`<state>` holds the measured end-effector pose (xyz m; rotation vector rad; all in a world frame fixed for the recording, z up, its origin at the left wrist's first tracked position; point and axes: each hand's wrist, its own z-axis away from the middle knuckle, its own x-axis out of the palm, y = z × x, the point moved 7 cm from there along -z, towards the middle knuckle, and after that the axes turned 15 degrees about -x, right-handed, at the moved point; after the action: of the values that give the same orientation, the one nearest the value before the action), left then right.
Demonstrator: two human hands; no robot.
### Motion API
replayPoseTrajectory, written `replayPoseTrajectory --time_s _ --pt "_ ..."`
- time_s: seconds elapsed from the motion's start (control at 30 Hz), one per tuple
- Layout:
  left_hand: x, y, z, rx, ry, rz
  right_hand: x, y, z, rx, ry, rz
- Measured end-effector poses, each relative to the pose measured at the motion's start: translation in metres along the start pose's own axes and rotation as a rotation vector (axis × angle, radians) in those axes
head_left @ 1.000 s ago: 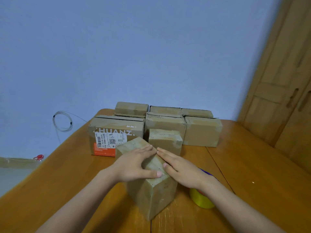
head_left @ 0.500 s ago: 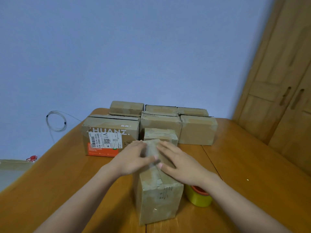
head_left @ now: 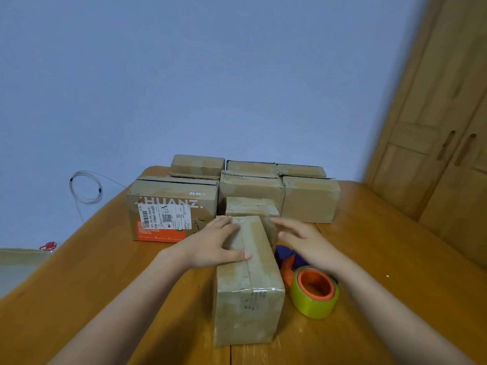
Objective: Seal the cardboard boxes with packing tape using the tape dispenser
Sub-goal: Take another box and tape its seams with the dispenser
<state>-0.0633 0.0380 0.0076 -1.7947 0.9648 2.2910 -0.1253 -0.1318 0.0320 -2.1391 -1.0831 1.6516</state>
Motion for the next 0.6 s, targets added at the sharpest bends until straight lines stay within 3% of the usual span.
replayPoseTrajectory --time_s 0.07,0.2,0.27,0.43,0.6 --pt "0.0 -0.003 -0.001 0.002 -0.023 0.006 -0.019 0.025 0.003 0.079 0.004 0.132" --pt "-0.005 -0.001 -0.003 0.027 -0.023 -0.019 -0.005 0.079 0.022 0.315 -0.353 0.341" --pt "-0.009 0.001 -0.007 0.034 -0.011 -0.035 0.008 0.094 0.029 0.37 -0.43 0.354" --pt "-0.013 0.011 -0.02 -0.01 0.067 -0.102 0.023 0.11 0.029 0.404 -0.411 0.417" --pt "-0.006 0.018 -0.032 -0.007 0.041 -0.095 0.02 0.115 0.029 0.407 -0.334 0.498"
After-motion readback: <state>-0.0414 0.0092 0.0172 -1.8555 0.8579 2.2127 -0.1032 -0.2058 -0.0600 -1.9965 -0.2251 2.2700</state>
